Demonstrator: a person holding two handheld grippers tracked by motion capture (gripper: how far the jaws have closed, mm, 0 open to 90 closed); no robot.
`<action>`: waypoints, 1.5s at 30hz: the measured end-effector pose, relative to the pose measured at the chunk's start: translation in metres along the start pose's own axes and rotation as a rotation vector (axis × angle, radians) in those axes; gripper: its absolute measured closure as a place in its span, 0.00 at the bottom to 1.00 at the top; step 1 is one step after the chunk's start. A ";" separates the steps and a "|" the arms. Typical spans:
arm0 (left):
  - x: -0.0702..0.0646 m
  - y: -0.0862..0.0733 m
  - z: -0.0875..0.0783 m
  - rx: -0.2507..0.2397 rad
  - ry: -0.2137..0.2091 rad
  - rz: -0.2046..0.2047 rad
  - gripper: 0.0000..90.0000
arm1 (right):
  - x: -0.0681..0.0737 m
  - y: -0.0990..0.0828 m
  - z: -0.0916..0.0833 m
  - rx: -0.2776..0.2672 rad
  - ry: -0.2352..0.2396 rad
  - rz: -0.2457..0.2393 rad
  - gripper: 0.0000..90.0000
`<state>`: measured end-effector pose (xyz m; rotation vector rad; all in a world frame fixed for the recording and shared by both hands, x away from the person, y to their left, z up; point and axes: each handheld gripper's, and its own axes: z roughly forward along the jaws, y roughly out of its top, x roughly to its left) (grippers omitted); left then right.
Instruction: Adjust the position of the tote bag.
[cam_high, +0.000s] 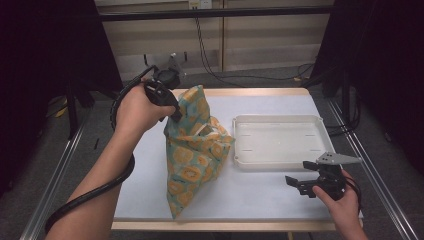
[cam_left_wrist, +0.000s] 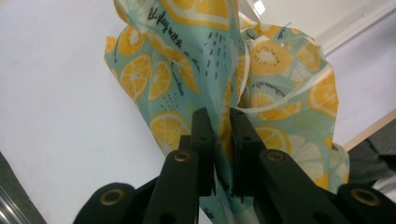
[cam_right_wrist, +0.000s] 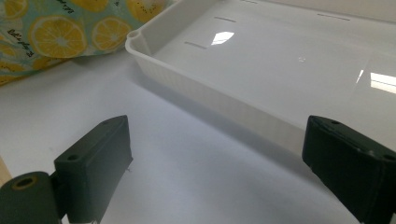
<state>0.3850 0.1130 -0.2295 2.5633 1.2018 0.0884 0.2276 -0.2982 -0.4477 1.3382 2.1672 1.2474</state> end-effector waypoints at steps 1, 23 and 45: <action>-0.001 0.000 0.001 -0.002 -0.003 -0.013 0.92 | 0.000 0.000 -0.001 -0.003 -0.003 0.001 0.09; 0.009 0.008 0.000 0.055 -0.011 0.050 1.00 | -0.002 -0.003 -0.003 -0.003 0.003 0.010 0.09; 0.014 0.021 -0.019 -0.024 -0.070 0.217 1.00 | -0.004 -0.008 -0.005 0.006 -0.001 0.019 0.09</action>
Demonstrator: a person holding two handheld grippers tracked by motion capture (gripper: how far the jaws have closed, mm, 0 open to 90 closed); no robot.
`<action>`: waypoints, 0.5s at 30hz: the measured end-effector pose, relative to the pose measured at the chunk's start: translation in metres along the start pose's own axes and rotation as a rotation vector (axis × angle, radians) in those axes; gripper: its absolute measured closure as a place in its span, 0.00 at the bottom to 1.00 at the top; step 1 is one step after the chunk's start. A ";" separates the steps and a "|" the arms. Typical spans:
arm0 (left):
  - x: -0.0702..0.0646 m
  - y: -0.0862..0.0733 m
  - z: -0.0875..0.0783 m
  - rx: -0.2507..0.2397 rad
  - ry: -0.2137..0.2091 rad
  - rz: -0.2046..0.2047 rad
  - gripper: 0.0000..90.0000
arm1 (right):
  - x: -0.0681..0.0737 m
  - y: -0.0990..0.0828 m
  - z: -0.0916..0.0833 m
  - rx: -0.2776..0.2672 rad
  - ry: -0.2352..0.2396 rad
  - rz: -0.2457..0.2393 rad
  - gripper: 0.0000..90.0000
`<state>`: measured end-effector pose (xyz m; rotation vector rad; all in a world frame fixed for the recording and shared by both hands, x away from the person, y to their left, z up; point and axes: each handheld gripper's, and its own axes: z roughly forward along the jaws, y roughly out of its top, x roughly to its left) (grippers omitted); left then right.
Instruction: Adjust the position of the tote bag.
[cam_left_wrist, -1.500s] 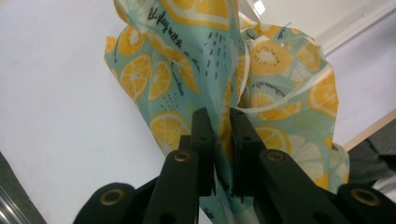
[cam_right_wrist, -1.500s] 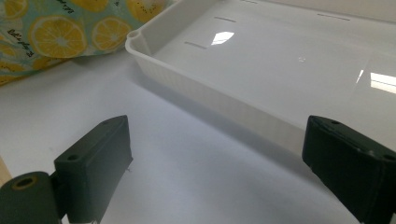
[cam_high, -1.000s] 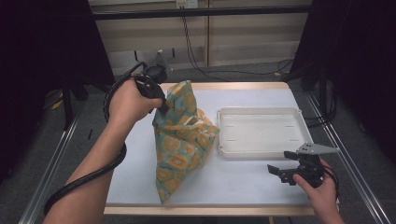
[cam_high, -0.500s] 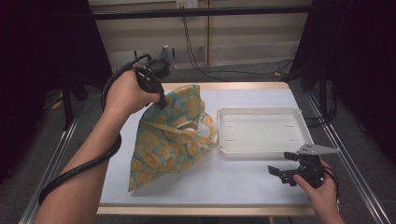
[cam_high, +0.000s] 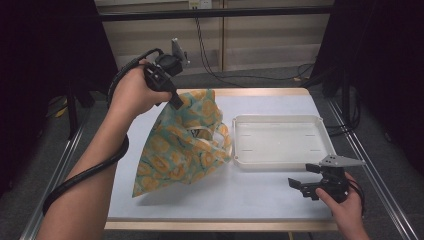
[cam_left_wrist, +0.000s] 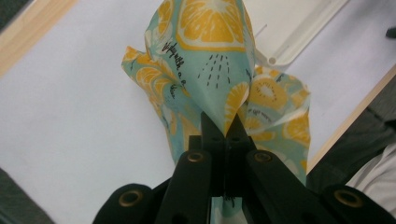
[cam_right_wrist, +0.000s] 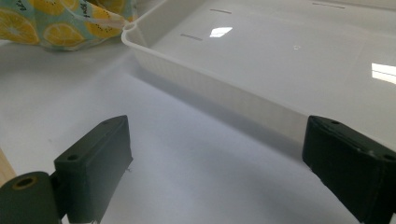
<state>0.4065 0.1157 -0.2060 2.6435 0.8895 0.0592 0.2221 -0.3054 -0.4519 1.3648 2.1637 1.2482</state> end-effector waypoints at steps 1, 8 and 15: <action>0.001 -0.001 0.001 -0.004 0.008 -0.002 1.00 | 0.000 0.000 0.000 0.002 -0.002 0.001 0.09; -0.002 -0.005 0.018 0.037 0.044 -0.021 0.79 | 0.002 0.001 0.002 0.006 0.001 -0.003 0.09; 0.003 -0.009 0.037 0.073 0.074 -0.114 0.79 | 0.004 0.001 0.003 0.015 0.009 -0.012 0.09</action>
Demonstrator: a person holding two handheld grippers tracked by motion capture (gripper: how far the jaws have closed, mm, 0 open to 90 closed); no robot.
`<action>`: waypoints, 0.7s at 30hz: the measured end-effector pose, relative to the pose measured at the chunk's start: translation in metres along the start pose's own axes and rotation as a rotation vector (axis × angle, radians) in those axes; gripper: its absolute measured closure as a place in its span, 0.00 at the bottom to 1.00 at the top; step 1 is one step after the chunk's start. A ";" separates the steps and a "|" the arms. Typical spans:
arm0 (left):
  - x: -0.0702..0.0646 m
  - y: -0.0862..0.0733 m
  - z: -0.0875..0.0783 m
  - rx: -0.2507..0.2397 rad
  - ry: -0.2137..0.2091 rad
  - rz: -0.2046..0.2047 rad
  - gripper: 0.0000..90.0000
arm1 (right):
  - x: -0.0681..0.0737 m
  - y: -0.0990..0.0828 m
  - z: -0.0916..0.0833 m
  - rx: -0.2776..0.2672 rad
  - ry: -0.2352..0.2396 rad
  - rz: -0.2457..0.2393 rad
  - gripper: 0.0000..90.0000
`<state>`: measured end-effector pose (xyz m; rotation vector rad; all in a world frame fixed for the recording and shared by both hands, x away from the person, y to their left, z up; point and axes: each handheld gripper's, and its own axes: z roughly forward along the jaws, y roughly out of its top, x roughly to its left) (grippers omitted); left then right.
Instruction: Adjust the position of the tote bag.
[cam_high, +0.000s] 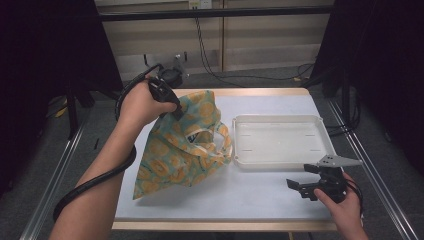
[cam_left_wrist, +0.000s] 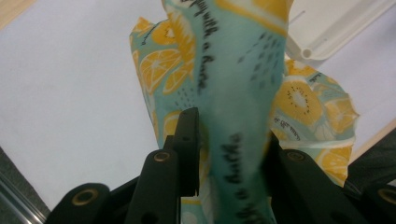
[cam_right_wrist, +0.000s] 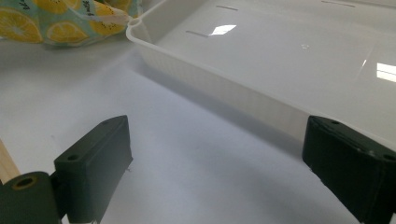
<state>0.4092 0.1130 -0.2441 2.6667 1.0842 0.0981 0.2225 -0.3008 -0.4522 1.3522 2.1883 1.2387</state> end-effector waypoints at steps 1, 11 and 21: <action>0.000 0.000 0.001 0.006 -0.015 0.003 0.80 | 0.000 0.000 0.000 -0.003 0.002 -0.004 0.09; -0.001 -0.002 -0.002 -0.021 0.020 0.059 0.74 | 0.001 0.001 0.001 0.003 0.003 -0.010 0.09; -0.005 0.003 0.007 0.028 0.015 0.045 0.98 | 0.000 0.000 0.000 0.003 0.004 -0.011 0.09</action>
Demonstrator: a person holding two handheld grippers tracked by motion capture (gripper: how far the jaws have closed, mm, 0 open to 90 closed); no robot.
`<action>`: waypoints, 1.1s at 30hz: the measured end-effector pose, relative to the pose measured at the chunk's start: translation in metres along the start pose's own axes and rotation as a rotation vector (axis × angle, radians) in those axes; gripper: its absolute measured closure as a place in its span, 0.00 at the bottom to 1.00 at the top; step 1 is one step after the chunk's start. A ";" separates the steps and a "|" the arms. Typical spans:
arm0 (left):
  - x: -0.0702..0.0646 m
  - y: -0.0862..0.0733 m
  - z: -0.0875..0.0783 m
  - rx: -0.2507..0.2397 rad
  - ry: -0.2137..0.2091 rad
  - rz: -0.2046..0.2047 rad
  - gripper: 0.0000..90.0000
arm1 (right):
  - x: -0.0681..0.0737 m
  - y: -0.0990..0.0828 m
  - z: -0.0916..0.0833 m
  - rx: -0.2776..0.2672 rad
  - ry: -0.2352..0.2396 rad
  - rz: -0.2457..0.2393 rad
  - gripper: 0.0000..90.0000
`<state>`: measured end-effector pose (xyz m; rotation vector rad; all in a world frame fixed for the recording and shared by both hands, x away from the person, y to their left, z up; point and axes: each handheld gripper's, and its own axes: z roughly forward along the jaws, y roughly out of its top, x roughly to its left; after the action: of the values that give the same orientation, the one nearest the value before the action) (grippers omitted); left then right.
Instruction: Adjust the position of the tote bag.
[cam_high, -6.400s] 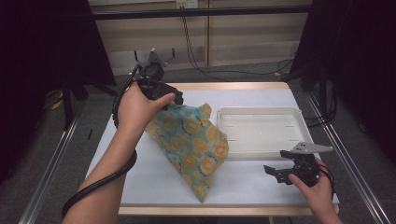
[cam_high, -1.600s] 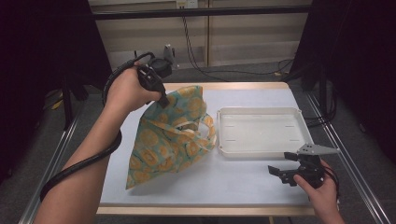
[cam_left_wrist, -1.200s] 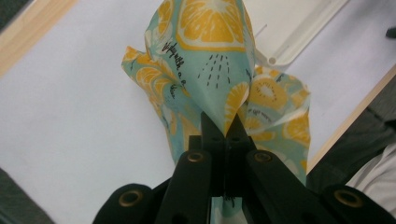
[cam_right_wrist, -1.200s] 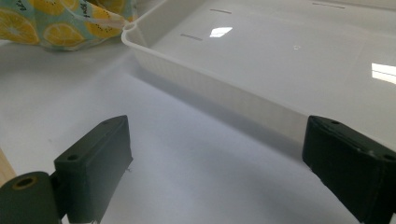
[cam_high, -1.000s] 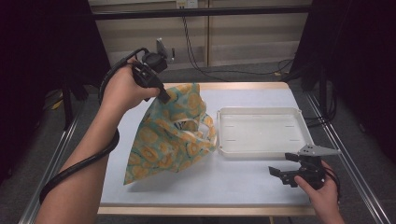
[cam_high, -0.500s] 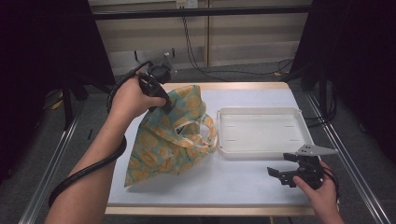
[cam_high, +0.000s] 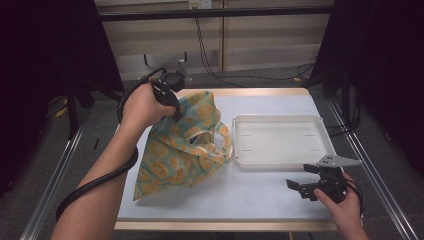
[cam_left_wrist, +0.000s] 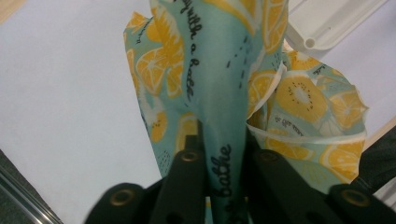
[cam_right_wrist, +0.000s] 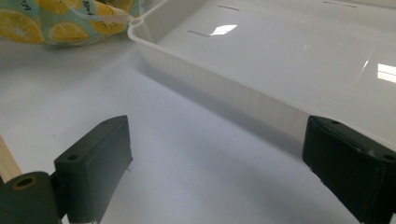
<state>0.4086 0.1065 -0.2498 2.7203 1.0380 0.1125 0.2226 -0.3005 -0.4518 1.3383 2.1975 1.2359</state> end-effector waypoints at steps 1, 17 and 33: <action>-0.001 0.000 0.000 0.001 0.001 -0.008 0.99 | 0.000 0.000 0.000 0.000 0.001 0.000 0.09; -0.003 0.004 -0.001 0.004 -0.007 0.046 1.00 | -0.002 -0.001 -0.001 -0.005 -0.005 0.015 0.09; 0.002 0.021 -0.008 0.003 -0.085 0.227 1.00 | -0.007 -0.005 -0.002 -0.002 -0.007 0.040 0.09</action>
<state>0.4227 0.0938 -0.2368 2.8093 0.7057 0.0325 0.2225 -0.3082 -0.4560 1.3905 2.1745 1.2449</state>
